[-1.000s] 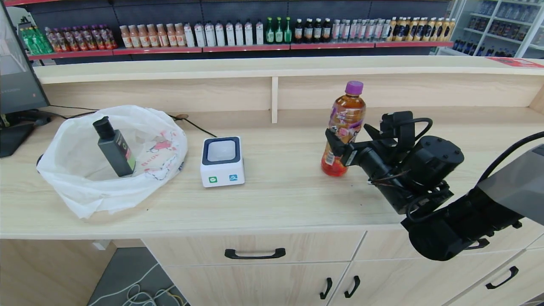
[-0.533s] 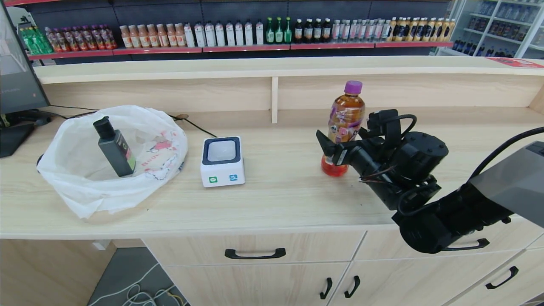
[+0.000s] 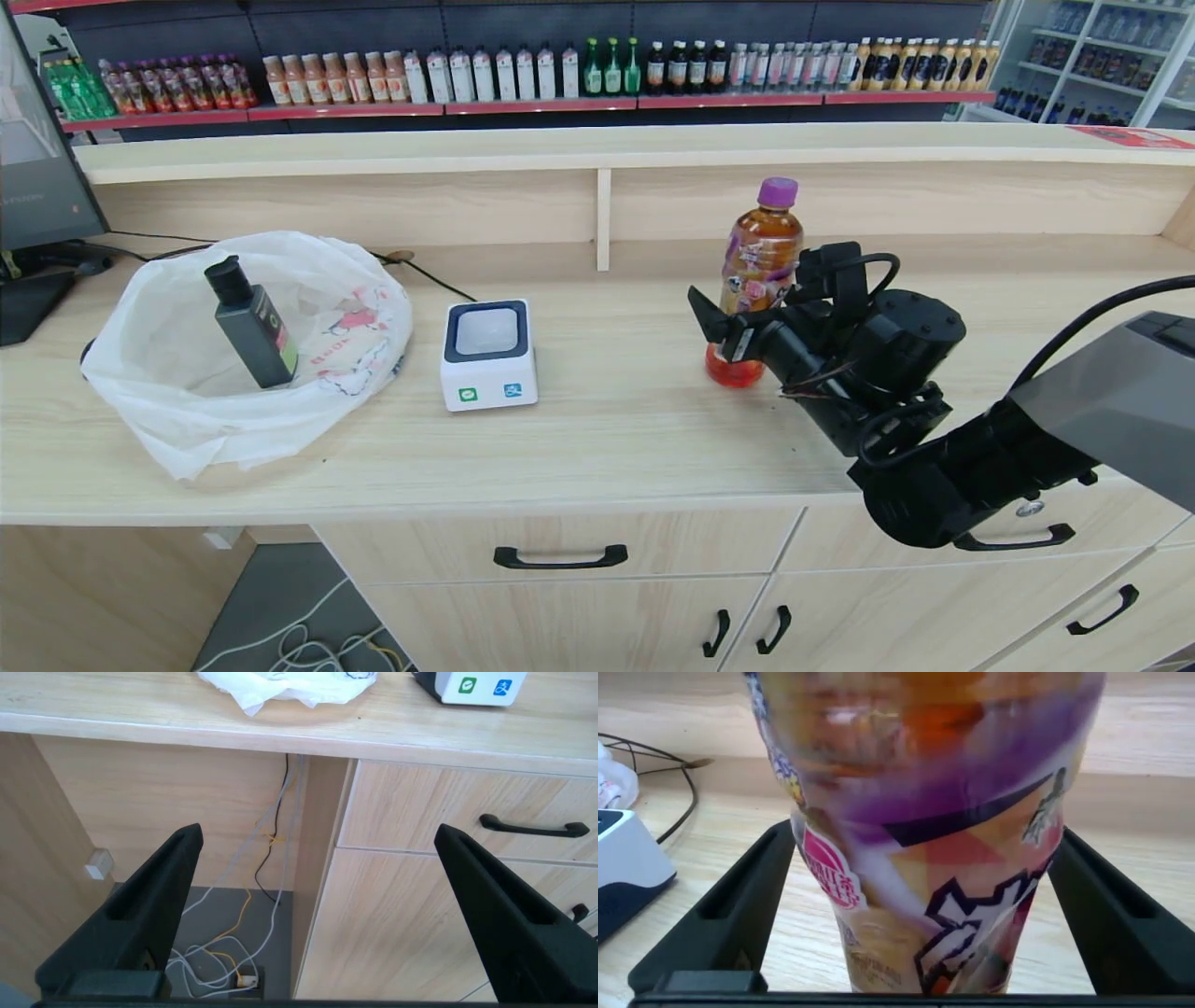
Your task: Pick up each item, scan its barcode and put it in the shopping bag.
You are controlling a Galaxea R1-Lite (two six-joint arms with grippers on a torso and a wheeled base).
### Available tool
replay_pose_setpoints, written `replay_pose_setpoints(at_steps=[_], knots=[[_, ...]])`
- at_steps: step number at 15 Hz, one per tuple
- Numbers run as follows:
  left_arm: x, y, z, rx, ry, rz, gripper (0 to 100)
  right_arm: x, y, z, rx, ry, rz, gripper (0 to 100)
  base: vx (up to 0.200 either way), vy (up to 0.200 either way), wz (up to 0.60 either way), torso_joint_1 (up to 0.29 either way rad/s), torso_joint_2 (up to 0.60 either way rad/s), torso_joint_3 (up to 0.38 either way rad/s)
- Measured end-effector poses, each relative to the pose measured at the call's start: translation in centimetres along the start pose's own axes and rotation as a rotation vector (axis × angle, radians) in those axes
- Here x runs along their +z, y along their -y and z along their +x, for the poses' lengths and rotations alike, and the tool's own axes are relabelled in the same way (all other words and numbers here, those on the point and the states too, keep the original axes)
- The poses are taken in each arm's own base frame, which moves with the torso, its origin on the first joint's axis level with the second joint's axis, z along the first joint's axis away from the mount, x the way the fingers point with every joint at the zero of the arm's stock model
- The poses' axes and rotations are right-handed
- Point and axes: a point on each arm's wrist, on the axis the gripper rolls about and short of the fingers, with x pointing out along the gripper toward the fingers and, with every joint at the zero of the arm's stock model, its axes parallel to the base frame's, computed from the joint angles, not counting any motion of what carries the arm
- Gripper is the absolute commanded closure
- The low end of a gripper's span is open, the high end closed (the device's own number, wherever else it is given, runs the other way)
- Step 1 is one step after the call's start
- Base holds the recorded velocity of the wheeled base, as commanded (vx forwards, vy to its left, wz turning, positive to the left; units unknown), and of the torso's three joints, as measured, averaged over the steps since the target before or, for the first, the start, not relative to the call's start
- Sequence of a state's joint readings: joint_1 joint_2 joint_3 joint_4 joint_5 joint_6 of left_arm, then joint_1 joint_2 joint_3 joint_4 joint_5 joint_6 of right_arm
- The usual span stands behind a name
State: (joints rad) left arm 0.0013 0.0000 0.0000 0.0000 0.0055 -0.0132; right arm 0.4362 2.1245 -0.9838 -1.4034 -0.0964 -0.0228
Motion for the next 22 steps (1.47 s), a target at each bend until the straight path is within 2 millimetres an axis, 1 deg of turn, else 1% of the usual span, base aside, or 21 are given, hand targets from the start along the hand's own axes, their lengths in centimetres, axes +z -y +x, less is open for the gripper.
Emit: replay_pose_setpoints(at_steps=[2,3,8,19,22], knots=[[0.0,0.0,0.0,0.0,0.0,0.0,0,-0.2,0.0,0.1,0.007,-0.021,-0.002,0,0.0,0.0,0.0,0.0,0.0,0.0],[0.0,0.0,0.0,0.0,0.0,0.0,0,-0.1,0.0,0.1,0.014,-0.02,-0.002,100,0.0,0.0,0.0,0.0,0.0,0.0],[0.0,0.0,0.0,0.0,0.0,0.0,0,0.1,0.0,0.3,0.018,-0.011,-0.001,100,0.0,0.0,0.0,0.0,0.0,0.0],[0.0,0.0,0.0,0.0,0.0,0.0,0,1.3,0.0,-0.2,0.018,0.01,-0.001,100,0.0,0.0,0.0,0.0,0.0,0.0],[0.0,0.0,0.0,0.0,0.0,0.0,0,1.5,0.0,-0.7,0.014,0.003,-0.005,100,0.0,0.0,0.0,0.0,0.0,0.0]])
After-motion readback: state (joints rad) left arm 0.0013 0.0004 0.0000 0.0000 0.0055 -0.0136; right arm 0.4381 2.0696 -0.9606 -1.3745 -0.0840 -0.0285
